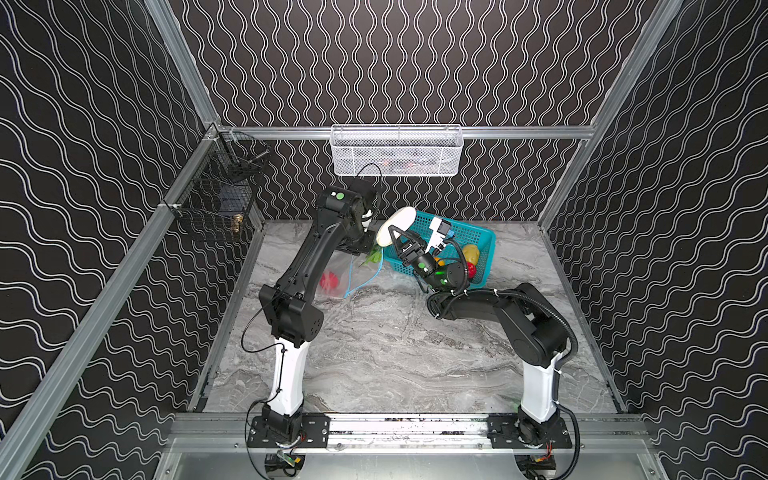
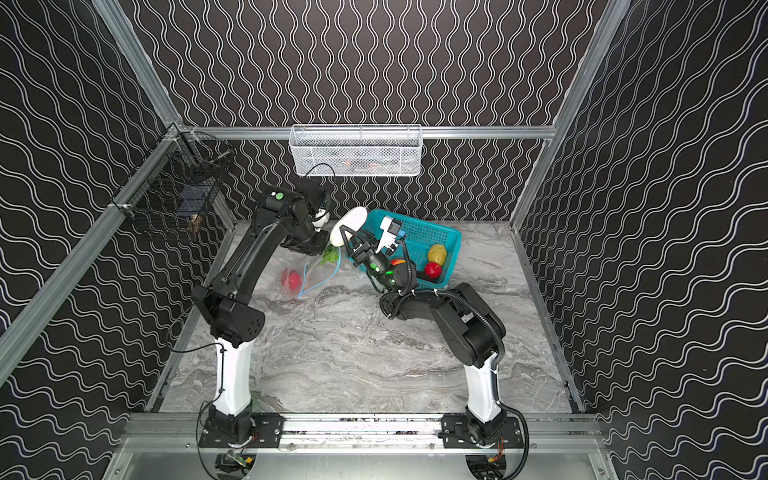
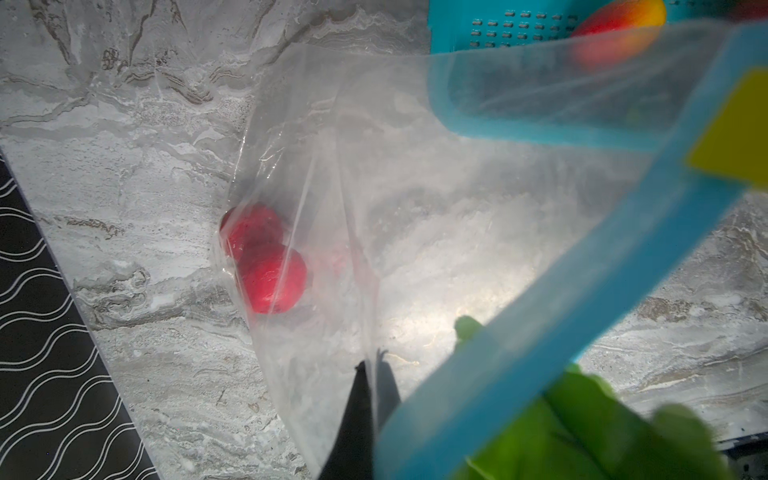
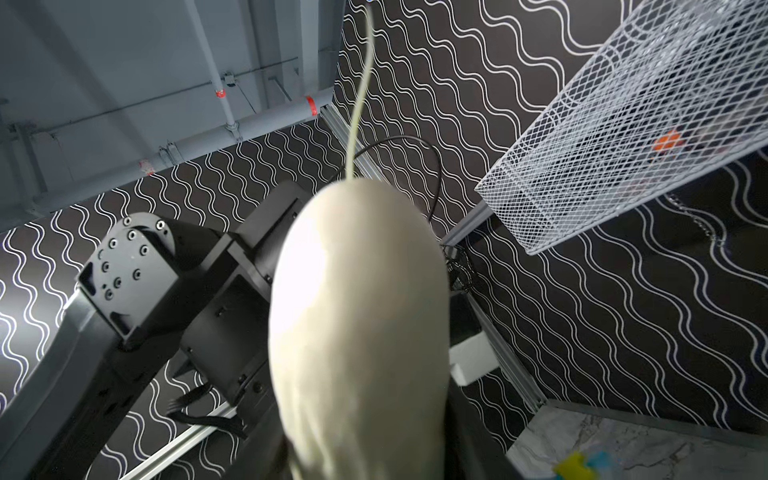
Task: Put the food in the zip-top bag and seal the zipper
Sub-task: 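Carry the white radish with the right gripper toward the bag mouth, then lower the white radish into the open bag with the right gripper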
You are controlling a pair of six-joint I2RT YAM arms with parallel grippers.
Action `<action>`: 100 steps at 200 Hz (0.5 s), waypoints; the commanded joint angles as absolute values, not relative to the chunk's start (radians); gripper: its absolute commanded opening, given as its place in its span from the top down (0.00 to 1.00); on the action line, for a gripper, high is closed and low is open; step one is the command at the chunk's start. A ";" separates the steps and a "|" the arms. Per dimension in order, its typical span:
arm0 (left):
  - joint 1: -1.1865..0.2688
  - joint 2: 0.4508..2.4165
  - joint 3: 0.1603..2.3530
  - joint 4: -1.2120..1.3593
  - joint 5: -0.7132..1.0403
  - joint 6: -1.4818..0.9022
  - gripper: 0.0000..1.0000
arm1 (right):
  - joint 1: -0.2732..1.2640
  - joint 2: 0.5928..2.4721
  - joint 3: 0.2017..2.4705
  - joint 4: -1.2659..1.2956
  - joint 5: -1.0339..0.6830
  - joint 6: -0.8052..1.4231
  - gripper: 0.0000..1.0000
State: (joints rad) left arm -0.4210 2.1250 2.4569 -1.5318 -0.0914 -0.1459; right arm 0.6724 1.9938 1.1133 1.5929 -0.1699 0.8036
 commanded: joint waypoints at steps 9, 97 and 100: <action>-0.417 2.109 2.468 -1.540 -0.075 -0.123 1.00 | 0.687 2.026 1.148 1.732 -0.204 0.838 0.70; -0.416 2.103 2.473 -1.534 -0.110 -0.126 1.00 | 0.722 2.064 1.111 1.726 -0.220 0.821 0.70; -0.416 2.103 2.475 -1.535 -0.111 -0.126 1.00 | 0.724 2.065 1.112 1.725 -0.219 0.821 0.70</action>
State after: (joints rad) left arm -0.4133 2.1170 2.4626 -1.5414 -0.1303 -0.1459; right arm 0.7120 2.0544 1.1103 1.5948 -0.1898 0.8223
